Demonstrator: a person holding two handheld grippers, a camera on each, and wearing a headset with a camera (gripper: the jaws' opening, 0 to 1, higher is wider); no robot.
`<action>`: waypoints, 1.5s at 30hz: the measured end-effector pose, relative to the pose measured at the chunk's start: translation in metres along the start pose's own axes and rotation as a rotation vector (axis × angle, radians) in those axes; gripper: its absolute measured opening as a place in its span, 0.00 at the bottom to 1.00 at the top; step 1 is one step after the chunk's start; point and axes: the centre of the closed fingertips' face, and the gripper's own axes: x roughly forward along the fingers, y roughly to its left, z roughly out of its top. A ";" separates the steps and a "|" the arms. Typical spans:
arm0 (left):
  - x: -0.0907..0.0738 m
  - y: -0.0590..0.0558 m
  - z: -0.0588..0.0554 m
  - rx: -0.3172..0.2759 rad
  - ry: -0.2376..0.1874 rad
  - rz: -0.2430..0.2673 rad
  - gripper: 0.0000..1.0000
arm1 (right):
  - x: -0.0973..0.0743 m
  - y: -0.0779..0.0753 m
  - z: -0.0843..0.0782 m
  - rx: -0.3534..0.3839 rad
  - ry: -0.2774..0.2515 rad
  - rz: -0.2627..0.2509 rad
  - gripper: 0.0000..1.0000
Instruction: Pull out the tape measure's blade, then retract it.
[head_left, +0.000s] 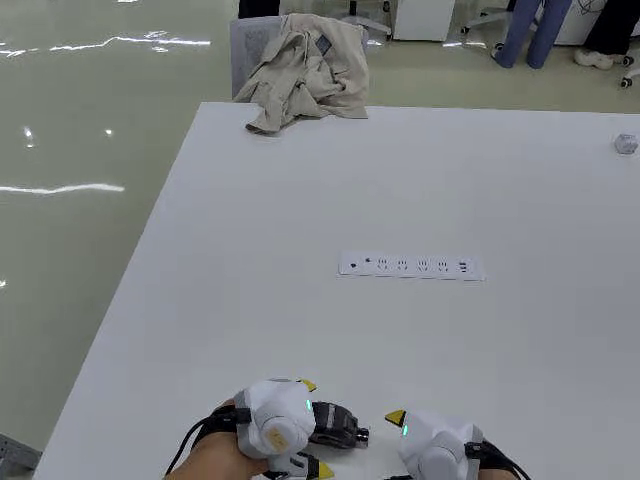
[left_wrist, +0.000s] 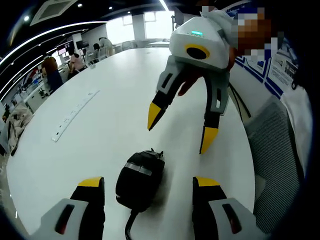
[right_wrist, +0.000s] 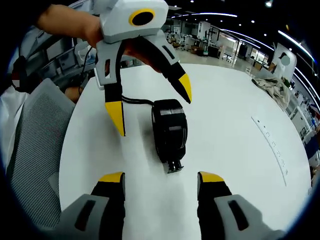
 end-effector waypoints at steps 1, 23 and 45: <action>0.001 0.000 0.000 0.008 0.000 -0.003 0.68 | 0.001 -0.001 0.000 -0.005 0.001 0.003 0.59; 0.020 0.002 -0.002 0.144 0.062 -0.070 0.59 | 0.021 -0.015 -0.012 -0.050 0.027 0.054 0.54; 0.028 0.005 -0.002 0.233 0.099 -0.103 0.44 | 0.040 -0.014 -0.010 -0.106 0.028 0.103 0.44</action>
